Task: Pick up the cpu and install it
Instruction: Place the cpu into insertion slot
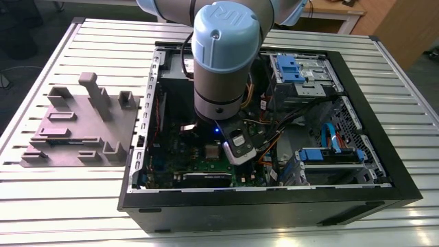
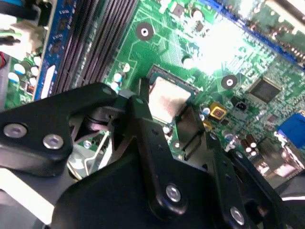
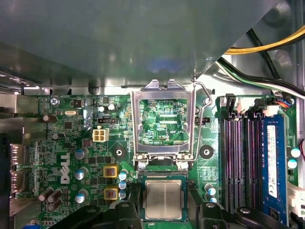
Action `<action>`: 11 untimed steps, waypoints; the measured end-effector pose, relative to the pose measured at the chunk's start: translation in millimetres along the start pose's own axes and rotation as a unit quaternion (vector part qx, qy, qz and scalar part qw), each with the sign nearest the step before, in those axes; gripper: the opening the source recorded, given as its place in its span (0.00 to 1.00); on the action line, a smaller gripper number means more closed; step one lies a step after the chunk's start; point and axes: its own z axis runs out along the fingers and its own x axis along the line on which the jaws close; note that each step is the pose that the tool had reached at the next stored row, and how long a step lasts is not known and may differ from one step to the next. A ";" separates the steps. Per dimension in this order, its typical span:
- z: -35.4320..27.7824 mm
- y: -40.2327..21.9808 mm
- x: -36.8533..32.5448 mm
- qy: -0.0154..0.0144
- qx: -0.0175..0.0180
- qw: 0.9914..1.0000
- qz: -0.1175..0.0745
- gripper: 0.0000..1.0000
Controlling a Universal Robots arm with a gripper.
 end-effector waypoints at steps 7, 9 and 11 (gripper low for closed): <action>-0.2 -0.3 0.1 0.000 0.000 1.000 -0.001 0.47; 0.4 -0.3 0.1 0.000 0.000 1.000 -0.001 0.47; 1.4 -0.3 -0.1 0.000 0.000 1.000 -0.001 0.48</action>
